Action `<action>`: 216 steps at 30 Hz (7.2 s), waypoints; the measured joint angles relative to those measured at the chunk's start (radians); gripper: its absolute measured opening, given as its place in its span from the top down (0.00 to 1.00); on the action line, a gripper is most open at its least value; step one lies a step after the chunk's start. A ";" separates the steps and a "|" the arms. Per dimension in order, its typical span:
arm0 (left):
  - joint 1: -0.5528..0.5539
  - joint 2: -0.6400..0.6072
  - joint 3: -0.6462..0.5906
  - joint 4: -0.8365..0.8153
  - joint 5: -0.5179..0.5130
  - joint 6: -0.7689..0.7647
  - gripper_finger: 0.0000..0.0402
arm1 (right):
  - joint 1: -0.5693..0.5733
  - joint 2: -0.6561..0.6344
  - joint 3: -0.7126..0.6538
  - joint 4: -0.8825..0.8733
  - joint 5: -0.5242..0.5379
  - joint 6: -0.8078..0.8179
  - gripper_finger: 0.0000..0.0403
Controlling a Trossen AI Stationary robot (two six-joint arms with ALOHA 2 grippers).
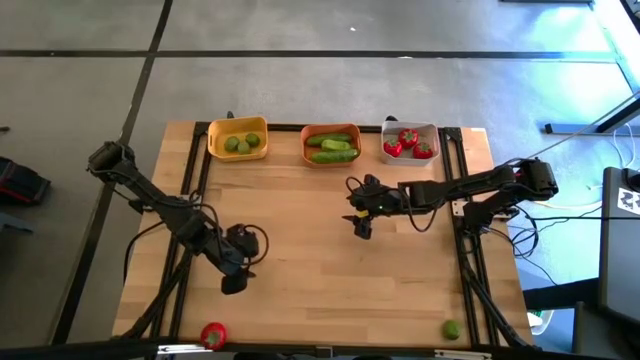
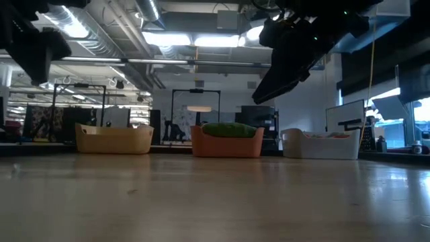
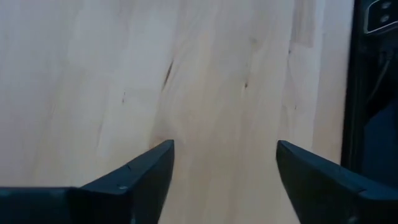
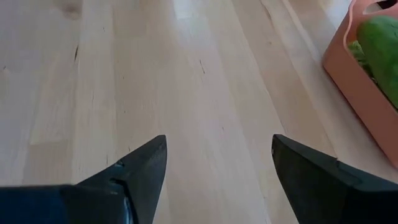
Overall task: Sort produce into baskets
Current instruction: Put the tomato into the white bin
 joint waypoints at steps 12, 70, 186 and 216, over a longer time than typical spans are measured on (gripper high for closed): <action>-0.005 0.000 0.000 0.135 0.029 0.076 0.02 | 0.000 0.000 -0.042 0.005 0.018 -0.001 0.30; -0.434 0.385 0.341 -0.146 0.207 -0.547 0.08 | 0.000 0.000 -0.042 0.027 0.064 -0.093 0.30; 0.277 0.208 0.118 -0.282 -0.112 0.188 0.11 | 0.001 0.081 -0.024 0.372 -0.117 -0.043 0.30; 0.264 0.078 -0.368 0.469 -0.422 0.108 0.15 | -0.009 0.637 0.613 0.233 -0.162 -0.067 0.09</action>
